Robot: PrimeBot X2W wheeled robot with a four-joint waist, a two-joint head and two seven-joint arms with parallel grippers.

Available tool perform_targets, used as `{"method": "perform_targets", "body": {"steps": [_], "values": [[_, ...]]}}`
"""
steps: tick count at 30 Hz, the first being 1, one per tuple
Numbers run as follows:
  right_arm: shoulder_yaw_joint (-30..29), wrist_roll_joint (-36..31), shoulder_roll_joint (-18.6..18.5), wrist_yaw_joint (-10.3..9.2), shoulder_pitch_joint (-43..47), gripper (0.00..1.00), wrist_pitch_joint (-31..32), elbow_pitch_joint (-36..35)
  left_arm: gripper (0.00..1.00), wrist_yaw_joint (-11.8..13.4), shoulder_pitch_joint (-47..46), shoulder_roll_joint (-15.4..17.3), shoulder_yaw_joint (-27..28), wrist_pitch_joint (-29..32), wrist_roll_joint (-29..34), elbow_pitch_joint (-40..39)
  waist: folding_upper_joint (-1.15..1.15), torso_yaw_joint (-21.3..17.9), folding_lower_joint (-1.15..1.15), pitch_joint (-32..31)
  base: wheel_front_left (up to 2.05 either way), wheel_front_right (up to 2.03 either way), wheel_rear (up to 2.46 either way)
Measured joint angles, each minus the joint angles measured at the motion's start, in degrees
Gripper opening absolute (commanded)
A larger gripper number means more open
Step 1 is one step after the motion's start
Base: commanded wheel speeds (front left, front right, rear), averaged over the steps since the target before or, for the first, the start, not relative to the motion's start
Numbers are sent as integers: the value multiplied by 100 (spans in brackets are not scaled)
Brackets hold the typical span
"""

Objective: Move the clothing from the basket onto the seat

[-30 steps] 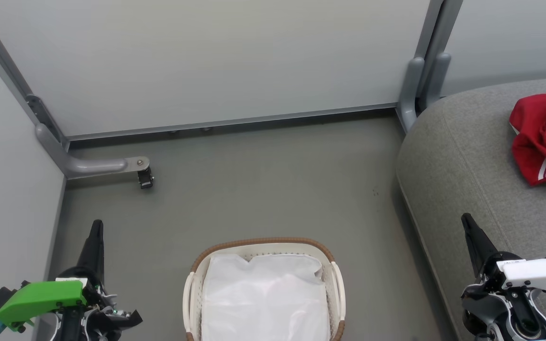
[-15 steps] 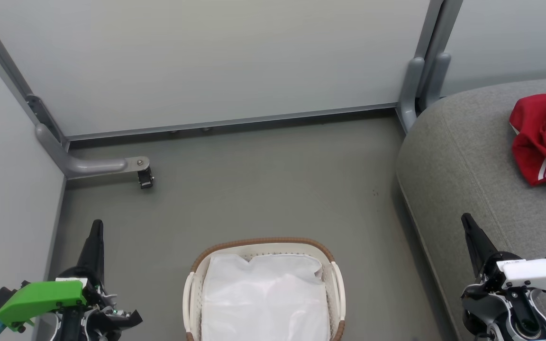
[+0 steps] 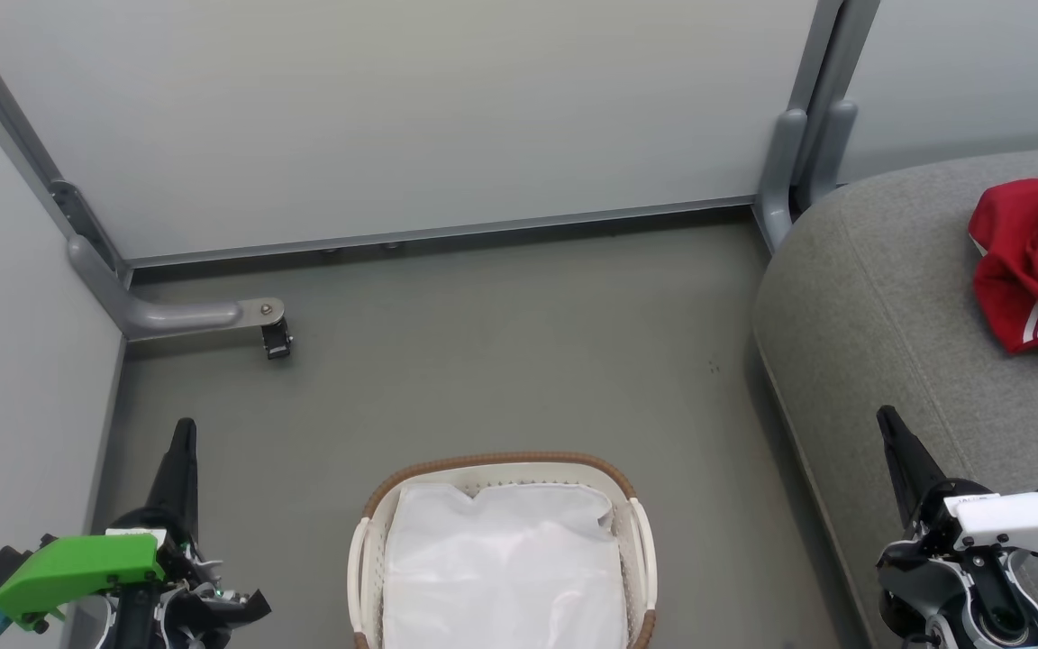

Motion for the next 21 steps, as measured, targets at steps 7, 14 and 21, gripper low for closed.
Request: {"method": "perform_targets", "body": {"steps": [7,14,21], "values": [[0,0,0,0,0,0,0,0,0,0,0,0,0,0,0,0,0,0,0,0,0,0,0],[0,0,0,0,0,0,0,0,0,0,0,0,0,0,0,0,0,0,0,0,0,0,0],[0,0,0,0,-1,0,0,0,0,0,0,0,0,0,0,0,0,0,0,0,0,0,0]]}}
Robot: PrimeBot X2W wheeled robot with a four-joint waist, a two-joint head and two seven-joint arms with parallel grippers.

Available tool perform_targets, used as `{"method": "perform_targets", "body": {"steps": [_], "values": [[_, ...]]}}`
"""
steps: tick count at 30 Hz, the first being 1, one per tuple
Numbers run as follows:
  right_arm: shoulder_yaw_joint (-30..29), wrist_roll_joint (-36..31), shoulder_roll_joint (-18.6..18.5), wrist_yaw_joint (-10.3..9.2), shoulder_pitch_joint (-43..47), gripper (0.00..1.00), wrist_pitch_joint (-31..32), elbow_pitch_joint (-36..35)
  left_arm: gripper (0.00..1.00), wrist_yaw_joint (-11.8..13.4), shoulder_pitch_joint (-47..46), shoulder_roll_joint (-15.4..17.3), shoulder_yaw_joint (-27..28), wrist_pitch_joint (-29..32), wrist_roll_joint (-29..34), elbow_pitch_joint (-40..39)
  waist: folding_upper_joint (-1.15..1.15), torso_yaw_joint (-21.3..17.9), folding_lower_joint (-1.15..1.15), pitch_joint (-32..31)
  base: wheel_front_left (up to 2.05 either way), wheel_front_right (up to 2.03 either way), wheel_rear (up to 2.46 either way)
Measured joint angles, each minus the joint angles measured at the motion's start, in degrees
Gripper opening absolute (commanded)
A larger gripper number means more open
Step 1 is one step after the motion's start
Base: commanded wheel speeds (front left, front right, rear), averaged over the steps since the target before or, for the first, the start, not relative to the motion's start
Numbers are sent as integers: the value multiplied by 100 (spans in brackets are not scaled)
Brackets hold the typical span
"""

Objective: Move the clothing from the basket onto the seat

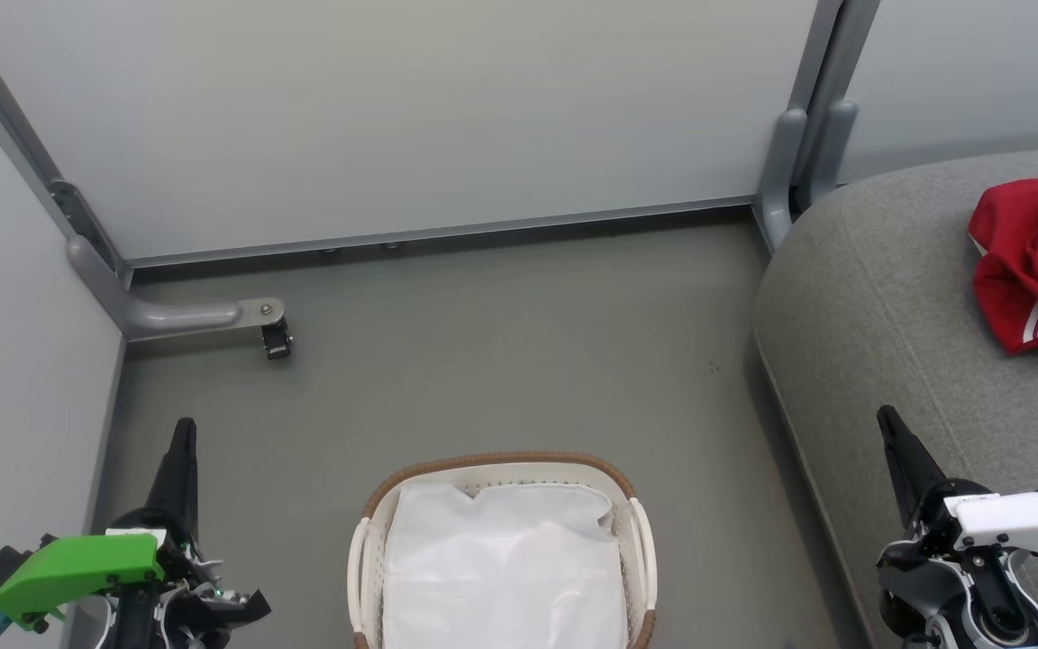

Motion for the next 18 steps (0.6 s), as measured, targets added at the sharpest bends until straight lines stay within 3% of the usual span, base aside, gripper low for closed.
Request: {"method": "perform_targets", "body": {"steps": [18], "values": [[0,0,0,0,0,0,0,0,0,0,0,0,0,0,0,0,0,0,0,0,0,0,0]]}}
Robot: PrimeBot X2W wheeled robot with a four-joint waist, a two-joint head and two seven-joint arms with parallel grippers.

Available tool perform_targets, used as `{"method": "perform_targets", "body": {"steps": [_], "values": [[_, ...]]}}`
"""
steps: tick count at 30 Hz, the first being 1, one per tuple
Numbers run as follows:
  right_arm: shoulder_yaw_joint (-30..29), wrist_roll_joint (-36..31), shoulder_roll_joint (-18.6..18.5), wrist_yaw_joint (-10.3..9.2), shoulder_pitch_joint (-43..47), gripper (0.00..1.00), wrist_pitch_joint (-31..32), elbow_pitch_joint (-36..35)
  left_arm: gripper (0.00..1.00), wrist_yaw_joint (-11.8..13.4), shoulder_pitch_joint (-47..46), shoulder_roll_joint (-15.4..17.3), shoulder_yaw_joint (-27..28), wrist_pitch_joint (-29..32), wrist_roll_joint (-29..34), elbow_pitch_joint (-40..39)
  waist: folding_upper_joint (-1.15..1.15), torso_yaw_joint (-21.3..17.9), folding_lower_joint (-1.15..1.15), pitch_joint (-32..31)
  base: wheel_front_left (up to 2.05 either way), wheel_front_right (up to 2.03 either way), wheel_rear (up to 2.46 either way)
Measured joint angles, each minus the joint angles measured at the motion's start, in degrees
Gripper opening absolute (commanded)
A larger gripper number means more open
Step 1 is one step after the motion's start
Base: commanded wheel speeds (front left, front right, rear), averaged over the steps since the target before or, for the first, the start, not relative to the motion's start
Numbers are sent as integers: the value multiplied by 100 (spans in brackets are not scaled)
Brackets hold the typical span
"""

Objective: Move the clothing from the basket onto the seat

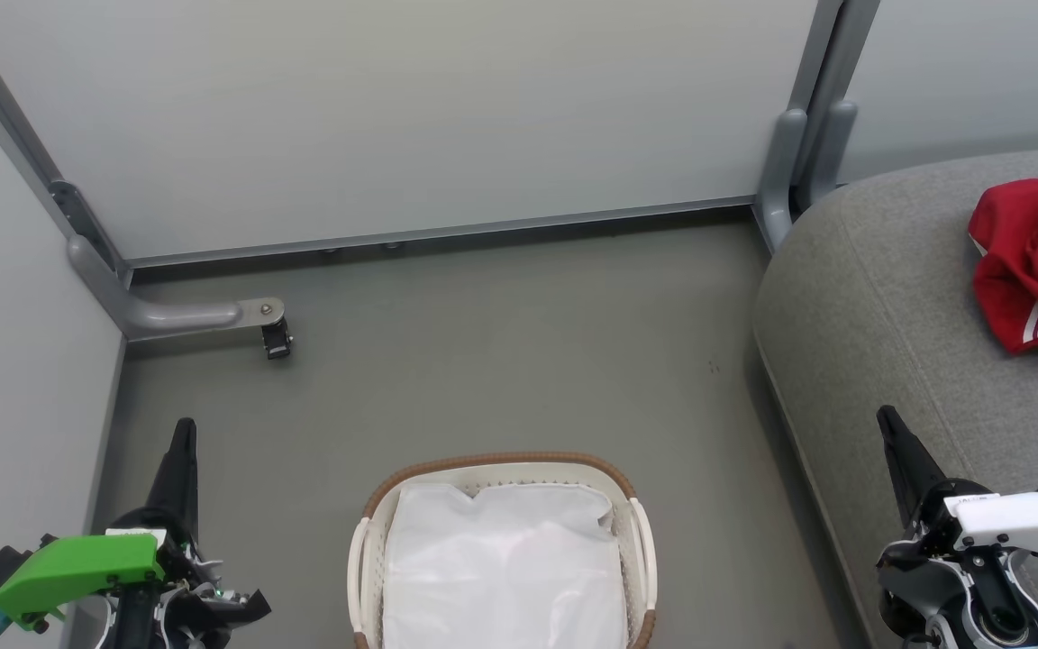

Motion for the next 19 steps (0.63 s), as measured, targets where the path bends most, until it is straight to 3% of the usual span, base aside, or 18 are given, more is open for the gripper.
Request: {"method": "perform_targets", "body": {"steps": [19], "values": [[0,0,0,0,0,0,0,0,0,0,0,0,0,0,0,-1,0,0,0,0,0,0,0]]}}
